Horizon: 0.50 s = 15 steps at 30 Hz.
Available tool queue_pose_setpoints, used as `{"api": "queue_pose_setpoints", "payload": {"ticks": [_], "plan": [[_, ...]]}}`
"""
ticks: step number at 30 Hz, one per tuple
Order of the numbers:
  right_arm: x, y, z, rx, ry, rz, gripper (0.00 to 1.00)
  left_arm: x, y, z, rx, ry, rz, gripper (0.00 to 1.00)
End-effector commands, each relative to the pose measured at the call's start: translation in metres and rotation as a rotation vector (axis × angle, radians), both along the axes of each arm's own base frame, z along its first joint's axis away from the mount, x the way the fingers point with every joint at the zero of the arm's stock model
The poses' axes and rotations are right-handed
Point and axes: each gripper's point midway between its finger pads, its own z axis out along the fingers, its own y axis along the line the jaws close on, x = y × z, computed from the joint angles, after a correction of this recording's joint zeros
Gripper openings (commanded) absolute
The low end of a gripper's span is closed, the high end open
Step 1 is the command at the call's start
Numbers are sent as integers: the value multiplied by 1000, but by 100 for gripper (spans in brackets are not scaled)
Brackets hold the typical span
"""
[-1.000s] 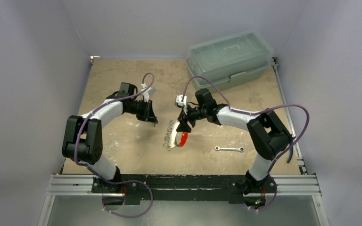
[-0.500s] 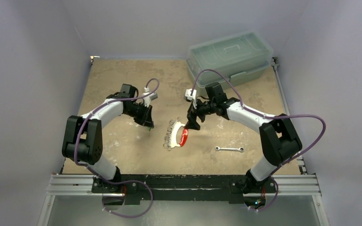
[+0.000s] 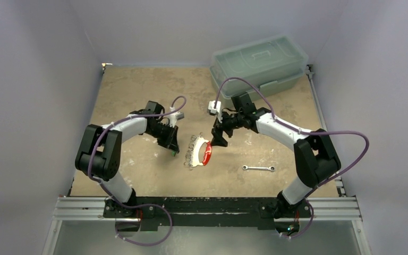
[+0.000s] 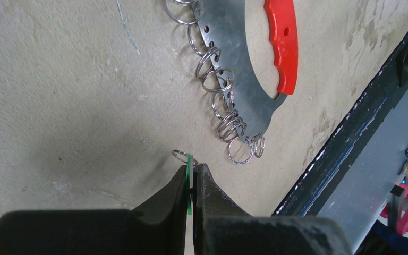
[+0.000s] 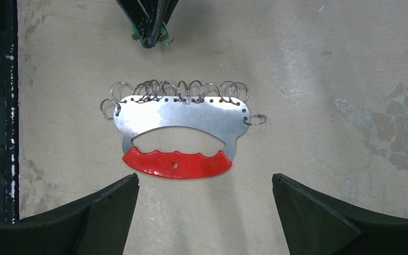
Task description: Remove the keys from the keyring
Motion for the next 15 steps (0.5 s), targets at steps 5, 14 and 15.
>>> {"api": "queue_pose_setpoints", "payload": {"ticks": [5, 14, 15], "plan": [[19, 12, 48, 99, -135, -13, 99, 1, -3, -12, -3, 60, 76, 0], [36, 4, 64, 54, -221, -63, 99, 2, 1, -16, 28, 66, 90, 12], [37, 3, 66, 46, -230, -64, 99, 4, 3, -14, 40, 53, 82, 15]]}}
